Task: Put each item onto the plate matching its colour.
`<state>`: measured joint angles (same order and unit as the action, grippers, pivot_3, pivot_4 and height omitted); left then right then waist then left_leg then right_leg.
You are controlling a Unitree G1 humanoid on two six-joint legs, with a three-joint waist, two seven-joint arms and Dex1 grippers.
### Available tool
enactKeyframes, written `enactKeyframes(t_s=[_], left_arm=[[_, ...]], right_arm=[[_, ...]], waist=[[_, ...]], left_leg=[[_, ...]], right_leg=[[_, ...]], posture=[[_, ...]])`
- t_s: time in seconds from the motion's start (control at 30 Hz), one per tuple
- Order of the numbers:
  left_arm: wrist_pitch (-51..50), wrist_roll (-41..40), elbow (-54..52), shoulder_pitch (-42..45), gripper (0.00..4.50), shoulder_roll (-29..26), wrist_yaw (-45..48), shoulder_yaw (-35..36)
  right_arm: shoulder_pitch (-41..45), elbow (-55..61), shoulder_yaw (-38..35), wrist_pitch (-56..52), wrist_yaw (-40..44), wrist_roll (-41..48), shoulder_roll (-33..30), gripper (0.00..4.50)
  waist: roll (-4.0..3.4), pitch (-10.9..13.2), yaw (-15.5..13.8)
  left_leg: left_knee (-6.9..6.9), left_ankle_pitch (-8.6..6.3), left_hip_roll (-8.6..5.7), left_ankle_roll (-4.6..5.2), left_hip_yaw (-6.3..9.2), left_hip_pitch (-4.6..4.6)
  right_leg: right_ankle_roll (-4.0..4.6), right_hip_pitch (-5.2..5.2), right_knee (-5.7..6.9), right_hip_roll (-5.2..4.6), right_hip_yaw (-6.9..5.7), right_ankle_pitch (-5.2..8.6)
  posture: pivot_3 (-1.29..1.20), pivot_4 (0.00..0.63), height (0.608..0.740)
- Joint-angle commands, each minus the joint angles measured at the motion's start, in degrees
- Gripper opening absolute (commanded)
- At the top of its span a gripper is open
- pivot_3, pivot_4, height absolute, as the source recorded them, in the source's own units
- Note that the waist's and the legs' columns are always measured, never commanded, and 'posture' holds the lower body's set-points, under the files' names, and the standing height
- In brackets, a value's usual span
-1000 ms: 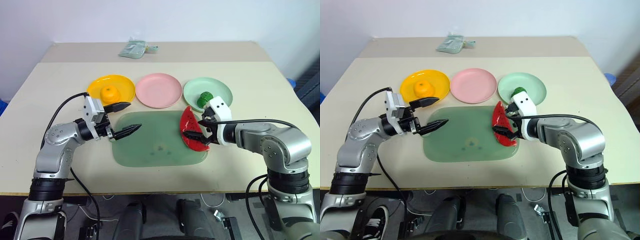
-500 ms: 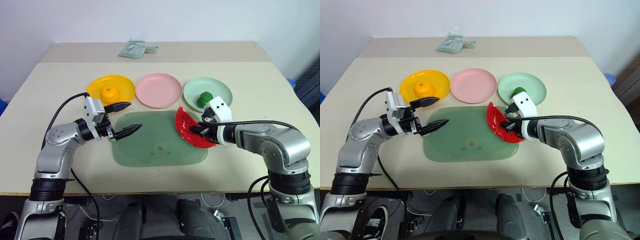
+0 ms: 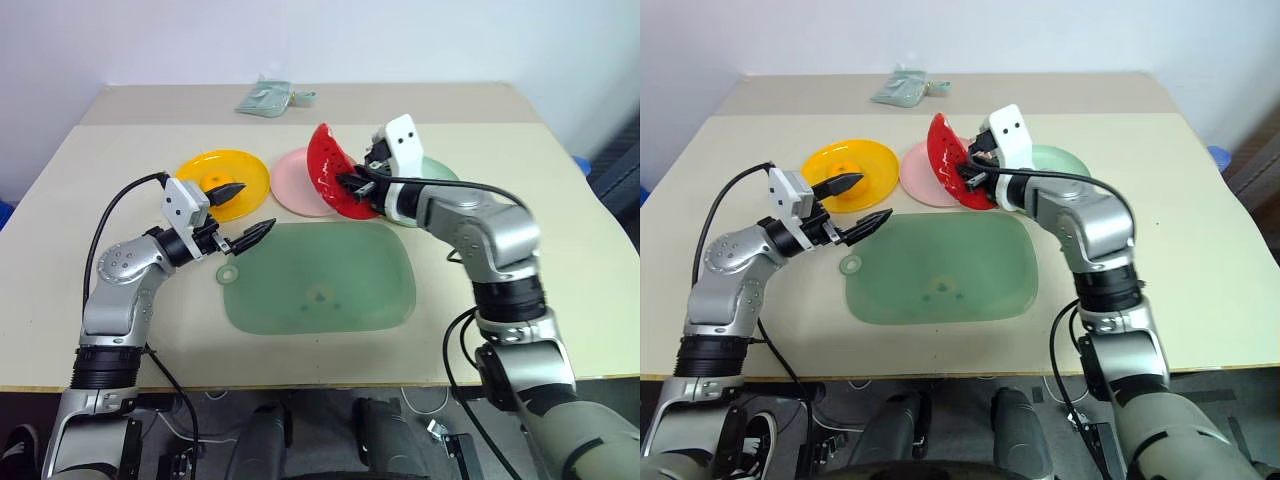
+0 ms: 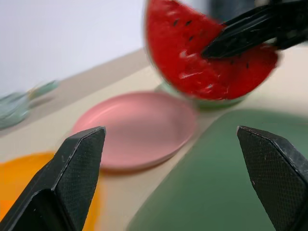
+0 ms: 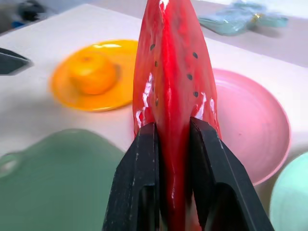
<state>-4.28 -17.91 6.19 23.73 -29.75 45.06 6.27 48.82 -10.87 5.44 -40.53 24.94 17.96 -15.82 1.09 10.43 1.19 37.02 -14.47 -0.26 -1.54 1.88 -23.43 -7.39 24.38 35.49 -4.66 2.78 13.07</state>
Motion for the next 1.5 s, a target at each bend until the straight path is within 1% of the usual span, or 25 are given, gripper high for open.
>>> enactKeyframes(t_s=[0.03, 0.1, 0.2, 0.27, 0.37, 0.47, 0.53, 0.6, 0.63, 0.7, 0.73, 0.83, 0.93, 1.0, 1.07, 1.13, 1.2, 1.27, 1.33, 1.4, 1.47, 1.5], left_arm=[[0.9, 0.8, -0.3, 0.8, 4.5, 1.2, -3.5, 1.1], [0.2, 0.2, -1.4, 0.2, 4.5, 1.7, -4.0, 1.3], [-0.7, -0.6, -3.3, -1.0, 4.5, 2.4, -4.8, 1.6], [-1.1, -0.5, -4.7, -2.0, 4.5, 2.5, -5.0, 1.3], [-2.0, -0.9, -6.7, -3.0, 4.5, 2.5, -5.2, 1.3], [-2.7, -1.9, -7.5, -3.3, 4.5, 2.1, -4.9, 2.0], [-2.6, -1.8, -7.4, -3.3, 4.5, 2.0, -5.0, 2.1], [-2.4, -1.7, -7.2, -3.1, 4.5, 2.1, -4.9, 1.9], [-2.1, -1.8, -7.1, -3.0, 4.5, 2.2, -4.8, 1.8], [-2.0, -2.2, -7.0, -2.7, 4.5, 2.6, -4.6, 1.8], [-1.9, -2.0, -6.9, -2.6, 4.5, 2.6, -4.7, 1.7], [-2.0, -2.0, -6.9, -2.5, 4.5, 2.6, -4.4, 1.5], [-1.9, -2.4, -7.3, -2.8, 4.5, 2.5, -3.7, 1.5], [-1.2, -2.3, -7.6, -3.1, 4.5, 2.2, -3.0, 1.6], [-1.8, -3.2, -8.2, -3.4, 4.5, 2.0, -2.0, 1.7], [-0.9, -3.6, -9.1, -4.0, 4.5, 1.5, -0.6, 2.1], [-1.4, -4.9, -10.0, -4.5, 4.5, 0.7, 1.2, 2.7], [-1.9, -6.7, -10.5, -5.0, 4.5, -0.2, 3.1, 3.5], [-1.8, -7.5, -9.8, -5.3, 4.5, -1.6, 4.9, 4.1], [-3.7, -9.8, -9.0, -5.6, 4.5, -3.5, 8.5, 4.5], [-5.2, -11.6, -7.9, -5.7, 4.5, -5.1, 11.8, 4.6], [-5.7, -12.3, -7.4, -5.7, 4.5, -5.7, 13.3, 4.6]], right_arm=[[4.6, -16.2, -0.9, 14.8, 0.4, -3.8, 3.9, 0.27], [7.3, -23.9, -1.8, 20.0, 0.3, -4.9, 5.7, 0.27], [11.9, -31.8, -5.1, 26.1, 0.6, -3.6, 8.6, 0.27], [14.3, -36.1, -4.6, 30.4, 0.1, -5.6, 9.7, 0.27], [17.0, -39.9, -4.9, 33.2, 0.0, -6.7, 11.0, 0.27], [19.3, -41.7, -6.5, 34.2, 1.2, -5.9, 11.3, 0.27], [19.7, -43.2, -5.9, 36.0, 2.1, -7.1, 11.2, 0.27], [19.9, -44.6, -6.7, 36.4, 2.2, -6.7, 11.6, 1.29], [19.8, -45.2, -6.5, 37.1, 1.7, -7.4, 11.8, 1.65], [19.5, -46.0, -6.7, 37.6, 1.2, -7.8, 12.1, 2.57], [19.2, -46.2, -6.4, 38.4, 0.5, -8.7, 12.0, 3.14], [19.0, -46.0, -7.7, 39.0, 0.0, -8.3, 11.9, 4.47], [18.4, -44.3, -11.0, 40.0, -0.1, -6.0, 10.4, 4.47], [16.9, -41.2, -13.4, 39.3, 1.5, -3.6, 9.4, 4.47], [14.2, -36.6, -13.6, 39.0, 3.7, -2.9, 8.2, 4.47], [8.2, -28.0, -11.5, 41.0, 6.6, -4.8, 5.5, 4.47], [1.3, -16.9, -9.7, 39.7, 11.1, -4.3, 2.3, 4.47], [-5.7, -4.6, -10.0, 34.2, 16.8, 1.2, -1.3, 4.47], [-11.7, 5.6, -10.8, 29.3, 20.0, 5.2, -5.0, 4.47], [-18.7, 16.1, -12.0, 24.2, 24.4, 10.3, -10.4, 4.47], [-25.1, 24.5, -13.8, 20.6, 28.1, 15.7, -14.9, 4.47], [-27.8, 27.5, -14.1, 19.2, 29.8, 16.9, -17.3, 4.47]], waist=[[0.0, 0.0, 0.1], [-0.01, 0.0, 0.1], [-0.02, 0.0, 0.4], [-0.03, 0.0, 0.7], [-0.03, 0.0, 1.3], [-0.03, 0.0, 1.4], [-0.03, 0.0, 1.4], [-0.03, 0.0, 1.4], [-0.03, 0.0, 1.4], [-0.03, 0.0, 1.4], [-0.03, 0.0, 1.4], [-0.04, 0.0, 1.4], [-0.04, 0.0, 1.3], [-0.04, 0.0, 1.2], [-0.04, 0.0, 1.2], [-0.04, 0.0, 1.2], [-0.04, 0.0, 1.1], [-0.05, 0.0, 1.3], [-0.07, 0.0, 1.2], [-0.07, 0.0, 1.2], [-0.08, 0.0, 1.2], [-0.06, 0.0, 1.1]], left_leg=[[0.01, 0.0, 0.0, 0.0, -0.01, 0.0], [-0.01, 0.0, 0.0, -0.01, -0.01, 0.0], [-0.05, 0.01, 0.0, -0.01, -0.01, 0.0], [-0.06, 0.01, 0.0, -0.02, 0.0, 0.0], [-0.09, 0.01, 0.01, -0.02, 0.03, 0.0], [-0.12, 0.01, 0.01, -0.02, 0.03, 0.0], [-0.11, 0.01, 0.01, -0.03, 0.02, 0.0], [-0.11, 0.01, 0.01, -0.03, 0.02, 0.0], [-0.11, 0.01, 0.01, -0.03, 0.02, 0.0], [-0.11, 0.01, 0.0, -0.03, 0.02, 0.0], [-0.12, 0.01, 0.0, -0.03, 0.02, 0.0], [-0.12, 0.01, 0.0, -0.03, 0.02, 0.0], [-0.12, 0.01, 0.0, -0.03, 0.02, 0.0], [-0.11, 0.01, 0.0, -0.03, 0.02, 0.0], [-0.11, 0.01, 0.0, -0.03, 0.02, 0.0], [-0.1, 0.01, 0.0, -0.03, 0.01, 0.0], [-0.13, 0.01, 0.0, -0.03, 0.03, -0.01], [-0.14, 0.01, 0.0, -0.03, 0.0, -0.01], [-0.12, 0.01, 0.0, -0.02, 0.01, -0.01], [-0.09, 0.01, 0.01, -0.02, 0.02, -0.01], [-0.06, 0.0, 0.02, -0.01, 0.01, 0.0], [-0.06, 0.0, 0.02, -0.01, 0.02, 0.0]], right_leg=[[0.0, 0.0, 0.0, 0.0, 0.0, 0.0], [0.0, 0.0, -0.01, 0.0, 0.0, 0.0], [0.0, 0.04, 0.01, -0.01, 0.0, 0.0], [0.01, 0.04, 0.01, -0.01, 0.0, 0.0], [0.01, 0.05, 0.02, -0.01, 0.0, 0.0], [0.01, 0.08, 0.06, -0.01, 0.0, 0.0], [0.01, 0.08, 0.06, -0.01, 0.0, 0.0], [0.01, 0.08, 0.06, -0.01, 0.0, 0.0], [0.01, 0.08, 0.06, -0.01, 0.0, 0.0], [0.01, 0.08, 0.06, -0.01, 0.0, 0.0], [0.01, 0.08, 0.06, -0.01, 0.0, 0.0], [0.01, 0.09, 0.06, -0.01, 0.0, 0.0], [0.01, 0.09, 0.06, -0.01, 0.0, 0.0], [0.01, 0.08, 0.06, -0.02, 0.0, 0.0], [0.01, 0.08, 0.05, -0.03, 0.0, 0.0], [0.01, 0.07, 0.05, -0.03, 0.0, 0.0], [0.01, 0.07, 0.05, -0.03, 0.0, 0.0], [0.01, 0.07, 0.03, -0.03, 0.02, 0.0], [0.01, 0.07, 0.03, -0.03, 0.01, 0.0], [0.01, 0.07, 0.04, -0.02, 0.01, 0.0], [0.01, 0.06, 0.06, -0.02, 0.01, 0.0], [0.01, 0.04, 0.05, -0.02, 0.01, 0.01]], posture=[[0.0, 0.15, 0.74], [0.0, 0.15, 0.74], [0.0, 0.15, 0.74], [0.0, 0.15, 0.74], [0.0, 0.15, 0.74], [0.0, 0.15, 0.74], [0.0, 0.15, 0.74], [0.0, 0.15, 0.74], [0.0, 0.15, 0.74], [0.0, 0.15, 0.74], [0.0, 0.15, 0.74], [0.0, 0.15, 0.74], [0.0, 0.15, 0.74], [0.0, 0.15, 0.74], [0.0, 0.15, 0.74], [0.0, 0.15, 0.74], [0.0, 0.15, 0.74], [0.0, 0.15, 0.74], [0.0, 0.15, 0.74], [0.0, 0.15, 0.74], [0.0, 0.15, 0.74], [0.0, 0.15, 0.74]])
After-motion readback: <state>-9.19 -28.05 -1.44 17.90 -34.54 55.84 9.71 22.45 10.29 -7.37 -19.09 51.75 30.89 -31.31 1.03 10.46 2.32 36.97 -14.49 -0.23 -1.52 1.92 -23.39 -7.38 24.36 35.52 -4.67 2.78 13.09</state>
